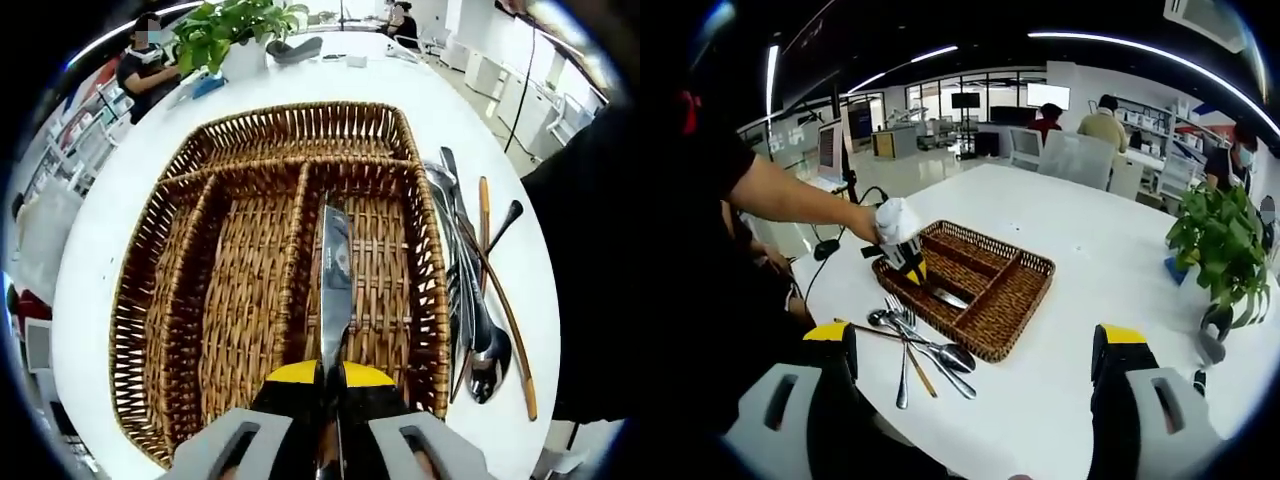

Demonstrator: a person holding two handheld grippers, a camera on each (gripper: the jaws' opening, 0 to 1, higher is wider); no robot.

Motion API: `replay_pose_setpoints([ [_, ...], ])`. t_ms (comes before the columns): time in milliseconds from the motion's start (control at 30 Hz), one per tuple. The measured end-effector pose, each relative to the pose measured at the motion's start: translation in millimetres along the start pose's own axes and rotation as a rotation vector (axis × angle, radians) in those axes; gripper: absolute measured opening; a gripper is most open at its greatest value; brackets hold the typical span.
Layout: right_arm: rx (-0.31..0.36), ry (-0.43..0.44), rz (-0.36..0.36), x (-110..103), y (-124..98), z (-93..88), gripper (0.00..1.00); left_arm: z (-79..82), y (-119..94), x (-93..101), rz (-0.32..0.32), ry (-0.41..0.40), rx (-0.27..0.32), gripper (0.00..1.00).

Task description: Arrange the knives, forks, and spoons in their matching storage slots by inserting each utensil handle-first until every utensil is classified and aligned in the correct compartment

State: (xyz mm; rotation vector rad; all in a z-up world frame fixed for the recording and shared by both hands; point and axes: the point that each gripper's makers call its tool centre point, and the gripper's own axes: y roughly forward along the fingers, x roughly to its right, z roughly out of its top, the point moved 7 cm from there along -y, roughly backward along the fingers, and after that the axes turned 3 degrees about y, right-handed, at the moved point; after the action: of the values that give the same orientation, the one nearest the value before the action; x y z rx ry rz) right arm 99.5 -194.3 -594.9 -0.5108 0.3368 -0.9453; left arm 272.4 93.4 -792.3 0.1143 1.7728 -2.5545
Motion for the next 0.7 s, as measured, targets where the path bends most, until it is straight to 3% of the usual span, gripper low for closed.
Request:
replay_pose_setpoints([
  [700, -0.004, -0.013, 0.011, 3.1, 3.8, 4.5, 0.99, 4.7, 8.8, 4.4, 0.05, 0.008, 0.002, 0.05],
])
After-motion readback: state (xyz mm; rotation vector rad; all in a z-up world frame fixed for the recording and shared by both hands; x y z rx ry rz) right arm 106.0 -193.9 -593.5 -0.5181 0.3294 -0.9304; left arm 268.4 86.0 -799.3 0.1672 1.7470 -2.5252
